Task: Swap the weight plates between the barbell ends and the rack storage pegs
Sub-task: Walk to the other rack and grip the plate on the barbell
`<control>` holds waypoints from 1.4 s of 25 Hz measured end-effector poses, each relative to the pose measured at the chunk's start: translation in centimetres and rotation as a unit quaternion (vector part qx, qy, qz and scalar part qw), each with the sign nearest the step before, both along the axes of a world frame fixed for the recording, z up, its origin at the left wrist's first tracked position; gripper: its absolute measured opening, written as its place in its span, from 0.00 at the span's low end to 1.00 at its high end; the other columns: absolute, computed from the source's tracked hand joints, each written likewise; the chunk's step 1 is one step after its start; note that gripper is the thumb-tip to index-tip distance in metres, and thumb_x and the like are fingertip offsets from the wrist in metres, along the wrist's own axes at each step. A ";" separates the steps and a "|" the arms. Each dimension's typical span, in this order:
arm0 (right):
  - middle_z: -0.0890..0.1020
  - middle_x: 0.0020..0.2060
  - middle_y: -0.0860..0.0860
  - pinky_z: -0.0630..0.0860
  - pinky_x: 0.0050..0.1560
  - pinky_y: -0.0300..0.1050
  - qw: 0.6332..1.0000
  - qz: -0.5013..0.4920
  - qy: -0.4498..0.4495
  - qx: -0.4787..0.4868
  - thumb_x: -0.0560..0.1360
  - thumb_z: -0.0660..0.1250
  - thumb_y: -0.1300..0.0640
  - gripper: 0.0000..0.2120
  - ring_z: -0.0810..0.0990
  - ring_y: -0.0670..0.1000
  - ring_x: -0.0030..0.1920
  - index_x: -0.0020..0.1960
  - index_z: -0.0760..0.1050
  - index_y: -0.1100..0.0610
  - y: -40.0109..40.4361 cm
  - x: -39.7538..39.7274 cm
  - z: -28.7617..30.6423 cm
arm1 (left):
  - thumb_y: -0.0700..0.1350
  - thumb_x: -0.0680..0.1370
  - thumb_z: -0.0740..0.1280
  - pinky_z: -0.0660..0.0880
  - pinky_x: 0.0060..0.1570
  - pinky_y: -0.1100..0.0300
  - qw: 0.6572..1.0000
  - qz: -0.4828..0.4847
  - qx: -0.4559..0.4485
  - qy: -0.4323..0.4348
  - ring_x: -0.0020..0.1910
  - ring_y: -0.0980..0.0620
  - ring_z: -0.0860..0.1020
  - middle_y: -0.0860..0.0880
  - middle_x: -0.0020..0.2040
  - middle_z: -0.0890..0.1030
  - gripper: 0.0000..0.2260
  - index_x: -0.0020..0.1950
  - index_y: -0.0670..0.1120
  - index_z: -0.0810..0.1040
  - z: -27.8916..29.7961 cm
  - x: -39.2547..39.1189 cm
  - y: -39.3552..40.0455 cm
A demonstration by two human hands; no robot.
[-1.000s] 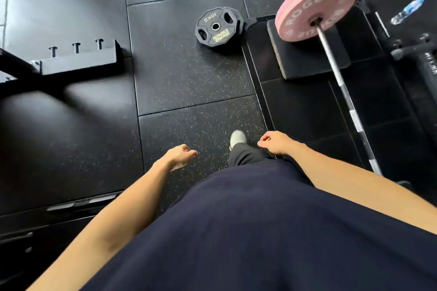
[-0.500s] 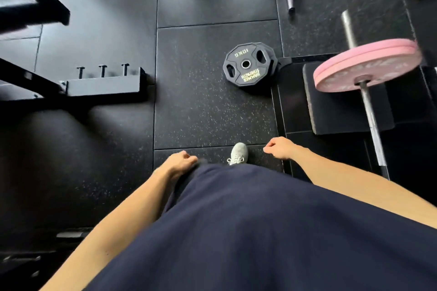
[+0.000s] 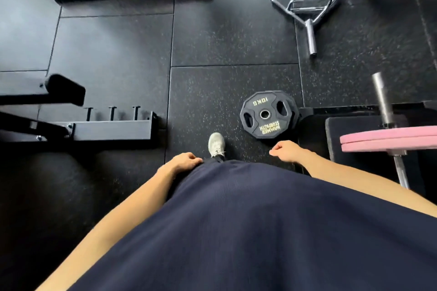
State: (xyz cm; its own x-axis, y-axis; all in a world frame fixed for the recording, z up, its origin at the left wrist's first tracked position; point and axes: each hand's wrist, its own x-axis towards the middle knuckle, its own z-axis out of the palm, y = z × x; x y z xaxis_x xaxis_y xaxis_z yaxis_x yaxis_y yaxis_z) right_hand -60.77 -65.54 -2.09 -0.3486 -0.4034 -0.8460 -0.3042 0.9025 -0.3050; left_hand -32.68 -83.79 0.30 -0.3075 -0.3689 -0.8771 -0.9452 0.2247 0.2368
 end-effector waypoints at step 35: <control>0.79 0.55 0.53 0.70 0.48 0.44 0.951 0.306 0.036 0.018 0.79 0.64 0.51 0.13 0.76 0.51 0.48 0.60 0.75 0.56 -96.5 -27.2 1.5 | 0.58 0.79 0.60 0.67 0.66 0.56 0.942 0.333 0.031 0.022 0.65 0.49 0.73 0.51 0.67 0.75 0.19 0.65 0.50 0.76 -1.4 -21.5 -78.6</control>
